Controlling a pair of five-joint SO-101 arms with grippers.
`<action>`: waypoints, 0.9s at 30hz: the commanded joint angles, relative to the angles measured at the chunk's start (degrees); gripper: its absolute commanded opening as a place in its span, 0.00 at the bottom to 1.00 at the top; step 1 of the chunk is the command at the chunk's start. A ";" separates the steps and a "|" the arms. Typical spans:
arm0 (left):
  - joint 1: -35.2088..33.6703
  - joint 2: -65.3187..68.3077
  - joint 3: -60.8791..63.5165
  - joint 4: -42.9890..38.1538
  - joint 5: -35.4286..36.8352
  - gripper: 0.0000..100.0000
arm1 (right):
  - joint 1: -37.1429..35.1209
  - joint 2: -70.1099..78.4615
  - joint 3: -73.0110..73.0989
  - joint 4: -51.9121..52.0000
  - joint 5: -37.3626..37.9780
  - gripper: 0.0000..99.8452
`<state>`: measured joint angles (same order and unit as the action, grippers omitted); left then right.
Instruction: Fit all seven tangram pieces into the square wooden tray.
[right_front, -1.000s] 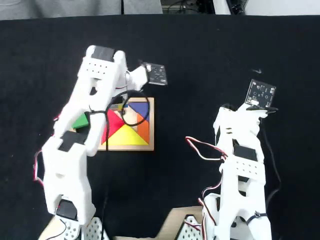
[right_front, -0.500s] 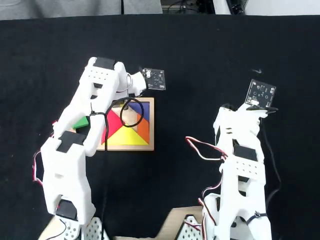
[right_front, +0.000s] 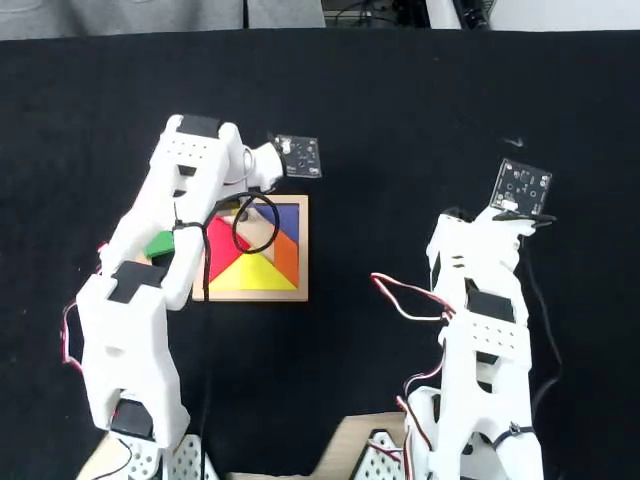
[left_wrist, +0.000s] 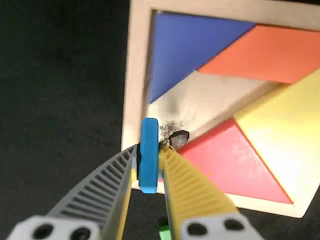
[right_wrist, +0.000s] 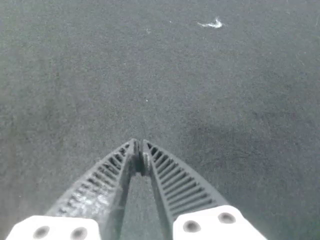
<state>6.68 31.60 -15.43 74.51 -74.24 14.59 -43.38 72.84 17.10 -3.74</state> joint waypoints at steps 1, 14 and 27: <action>-0.22 0.62 -0.48 -0.26 -0.70 0.03 | -0.79 -1.45 -0.48 -1.14 0.09 0.01; -0.04 4.13 -4.35 -0.18 -0.26 0.03 | -0.79 -1.45 -0.48 -1.14 0.09 0.01; 0.13 4.22 -7.43 -0.26 -0.70 0.03 | -0.79 -1.45 -0.48 -1.14 0.09 0.01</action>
<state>6.77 36.26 -19.56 74.51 -74.24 14.59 -43.38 72.84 17.10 -3.74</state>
